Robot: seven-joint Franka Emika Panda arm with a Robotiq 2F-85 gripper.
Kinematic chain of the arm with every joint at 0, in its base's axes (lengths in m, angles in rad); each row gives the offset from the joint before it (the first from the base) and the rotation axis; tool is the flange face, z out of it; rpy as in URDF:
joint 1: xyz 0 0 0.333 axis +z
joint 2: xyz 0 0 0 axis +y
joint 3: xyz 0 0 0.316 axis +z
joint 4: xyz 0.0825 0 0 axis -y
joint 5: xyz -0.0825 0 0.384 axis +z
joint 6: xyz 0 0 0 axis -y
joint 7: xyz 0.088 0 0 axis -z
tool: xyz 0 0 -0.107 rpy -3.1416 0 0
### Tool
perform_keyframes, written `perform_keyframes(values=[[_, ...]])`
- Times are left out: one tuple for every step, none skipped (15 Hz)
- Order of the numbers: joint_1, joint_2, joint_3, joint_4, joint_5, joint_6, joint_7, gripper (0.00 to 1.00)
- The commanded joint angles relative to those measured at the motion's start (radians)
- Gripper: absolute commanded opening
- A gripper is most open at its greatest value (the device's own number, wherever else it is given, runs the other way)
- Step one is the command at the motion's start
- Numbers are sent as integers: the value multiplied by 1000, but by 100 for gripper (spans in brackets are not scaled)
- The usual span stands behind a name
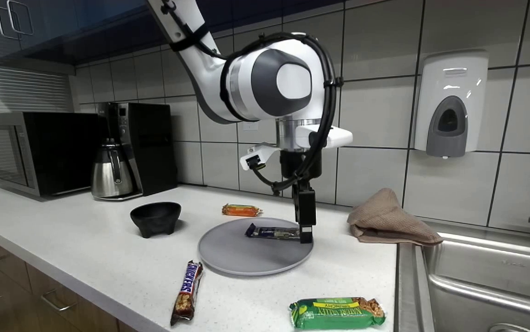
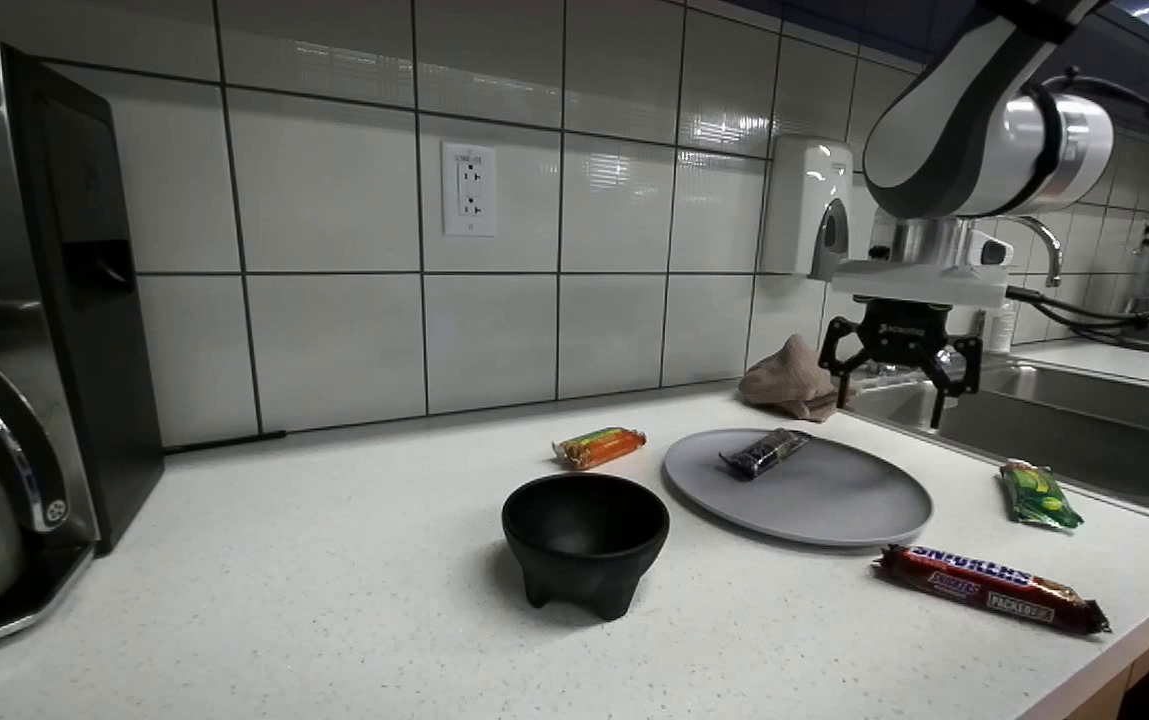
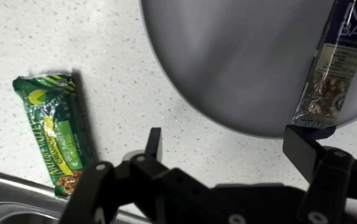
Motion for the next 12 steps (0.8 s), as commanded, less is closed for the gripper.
perform_keyframes(values=[[-26, -67, -11, -62, -15, -17, -29, 100], [-31, -72, -18, -71, -19, -17, -30, 100], [-34, -77, -23, -79, -22, -18, -30, 100], [-40, -82, -27, -88, -23, -16, -31, 100], [-45, -86, -33, -97, -27, -15, -31, 100], [-51, -90, -38, -105, -29, -15, -33, 100], [-57, -94, -42, -112, -31, -16, -32, 100], [-62, -96, -47, -118, -32, -15, -31, 100], [-68, -99, -50, -125, -31, -12, -33, 100], [-73, -101, -54, -133, -33, -8, -33, 100], [-77, -103, -59, -139, -37, -6, -31, 100], [-81, -105, -63, -146, -42, -1, -31, 100]])
